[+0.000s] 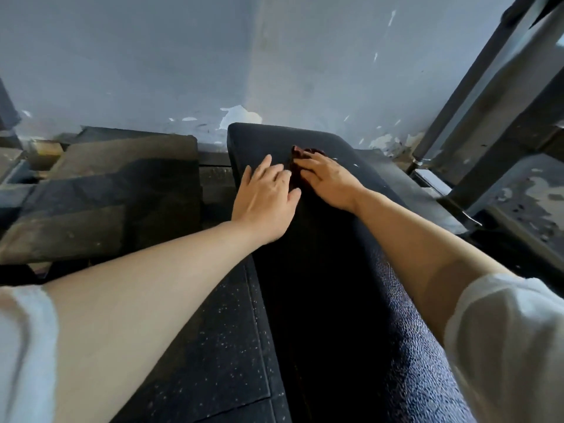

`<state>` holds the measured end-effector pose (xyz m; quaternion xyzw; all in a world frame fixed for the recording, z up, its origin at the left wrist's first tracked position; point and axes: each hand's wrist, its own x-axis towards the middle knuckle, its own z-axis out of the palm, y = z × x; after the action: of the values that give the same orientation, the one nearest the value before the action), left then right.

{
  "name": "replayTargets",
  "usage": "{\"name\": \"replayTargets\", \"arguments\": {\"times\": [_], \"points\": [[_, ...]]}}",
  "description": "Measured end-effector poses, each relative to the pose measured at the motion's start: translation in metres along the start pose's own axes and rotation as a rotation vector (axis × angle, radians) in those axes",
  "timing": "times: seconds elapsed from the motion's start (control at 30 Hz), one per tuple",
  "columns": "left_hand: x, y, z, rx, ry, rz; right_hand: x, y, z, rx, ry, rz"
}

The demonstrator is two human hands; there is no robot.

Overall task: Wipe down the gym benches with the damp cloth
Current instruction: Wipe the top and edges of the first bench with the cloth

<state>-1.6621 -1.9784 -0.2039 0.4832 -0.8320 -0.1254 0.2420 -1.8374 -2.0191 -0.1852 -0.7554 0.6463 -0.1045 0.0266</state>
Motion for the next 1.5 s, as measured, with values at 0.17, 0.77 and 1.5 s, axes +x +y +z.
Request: {"name": "replayTargets", "arguments": {"times": [0.17, 0.77, 1.5], "points": [[0.004, -0.007, 0.006, 0.104, -0.032, 0.102, -0.001, 0.037, -0.018, -0.062, 0.019, 0.209], [0.003, -0.006, 0.011, 0.14, -0.014, 0.082, 0.01, 0.063, -0.01, 0.02, 0.048, 0.493], [0.004, -0.01, 0.009, 0.09, 0.002, 0.006, 0.037, -0.029, 0.007, -0.031, 0.059, 0.075]]}}
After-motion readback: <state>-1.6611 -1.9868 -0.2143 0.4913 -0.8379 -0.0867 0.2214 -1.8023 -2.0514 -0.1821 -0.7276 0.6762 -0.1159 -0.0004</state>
